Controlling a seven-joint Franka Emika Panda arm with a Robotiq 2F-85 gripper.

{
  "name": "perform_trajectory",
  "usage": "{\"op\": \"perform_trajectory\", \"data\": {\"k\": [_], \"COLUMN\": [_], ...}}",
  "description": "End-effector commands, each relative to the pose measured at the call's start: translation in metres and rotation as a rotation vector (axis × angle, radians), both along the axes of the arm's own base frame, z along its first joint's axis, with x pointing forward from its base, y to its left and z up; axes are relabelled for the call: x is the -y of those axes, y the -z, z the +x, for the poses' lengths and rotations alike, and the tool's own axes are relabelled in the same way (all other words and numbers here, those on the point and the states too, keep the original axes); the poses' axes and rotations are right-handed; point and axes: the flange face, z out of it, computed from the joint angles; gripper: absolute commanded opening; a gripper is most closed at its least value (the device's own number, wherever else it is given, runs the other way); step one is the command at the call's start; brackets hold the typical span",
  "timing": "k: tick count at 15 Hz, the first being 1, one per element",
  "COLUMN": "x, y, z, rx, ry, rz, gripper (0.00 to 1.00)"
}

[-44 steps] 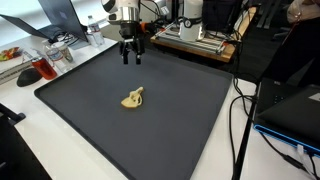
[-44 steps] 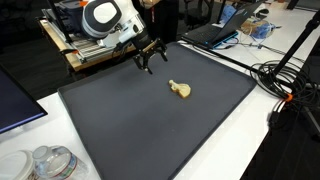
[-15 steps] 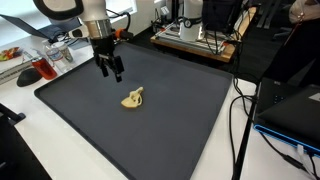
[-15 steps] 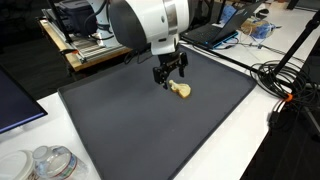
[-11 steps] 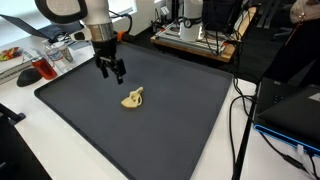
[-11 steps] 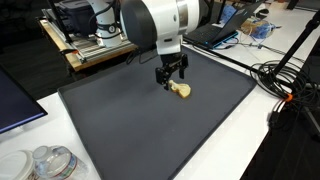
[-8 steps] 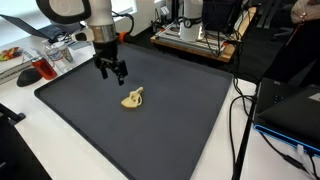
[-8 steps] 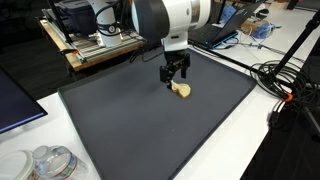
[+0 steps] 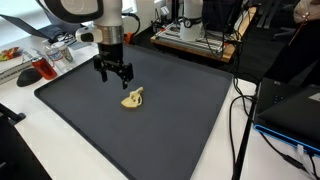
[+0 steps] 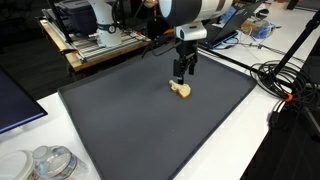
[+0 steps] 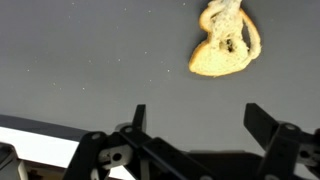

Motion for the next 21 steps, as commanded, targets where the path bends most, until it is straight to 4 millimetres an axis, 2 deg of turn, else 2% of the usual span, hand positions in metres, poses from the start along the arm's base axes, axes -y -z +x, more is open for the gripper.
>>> {"op": "perform_trajectory", "data": {"k": [1, 7, 10, 21], "x": [-0.019, -0.046, -0.055, -0.104], "y": [0.0, 0.005, 0.009, 0.021], "z": [0.002, 0.0, -0.005, -0.026], "rx": [-0.016, -0.038, -0.077, -0.173], "ry": [-0.097, -0.405, -0.529, -1.081], "rz": [-0.076, -0.122, -0.206, -0.299], "gripper": [1.0, 1.0, 1.0, 1.0]}}
